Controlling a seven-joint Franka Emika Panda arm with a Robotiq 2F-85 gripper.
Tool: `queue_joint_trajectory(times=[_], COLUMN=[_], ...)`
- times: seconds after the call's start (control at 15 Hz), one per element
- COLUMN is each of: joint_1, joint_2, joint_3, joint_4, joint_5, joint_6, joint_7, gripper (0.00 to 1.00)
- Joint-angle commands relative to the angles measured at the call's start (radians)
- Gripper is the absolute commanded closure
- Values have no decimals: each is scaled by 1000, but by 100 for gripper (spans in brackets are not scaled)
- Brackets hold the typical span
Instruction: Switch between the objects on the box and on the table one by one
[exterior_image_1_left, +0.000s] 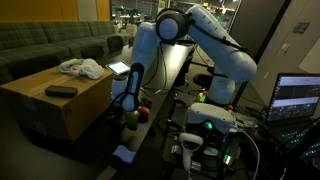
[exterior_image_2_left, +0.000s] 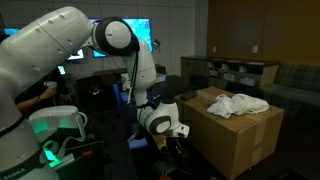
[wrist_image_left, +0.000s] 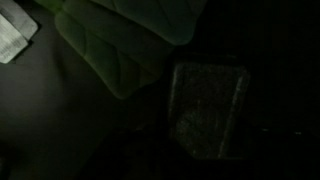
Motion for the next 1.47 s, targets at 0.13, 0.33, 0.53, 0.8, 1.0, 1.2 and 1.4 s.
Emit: queue_joint_trajectory(times=[0.13, 0.33, 0.53, 0.8, 1.0, 1.2, 1.4], joint_1=[44, 80, 132, 235, 265, 254, 224], joint_2=[-99, -185, -302, -454, -565, -640, -652], joint_3=[-14, -23, -50, -125, -141, -113, -75], joint_4=[-84, -145, -204, -221, -201, -139, -41], joint_5=[28, 22, 3, -68, -171, -265, -334], joint_6=[-51, -127, -247, -455, -611, -745, -830], joint_7=[-20, -8, 19, 122, 224, 331, 387], gripper=[66, 66, 66, 66, 66, 66, 66])
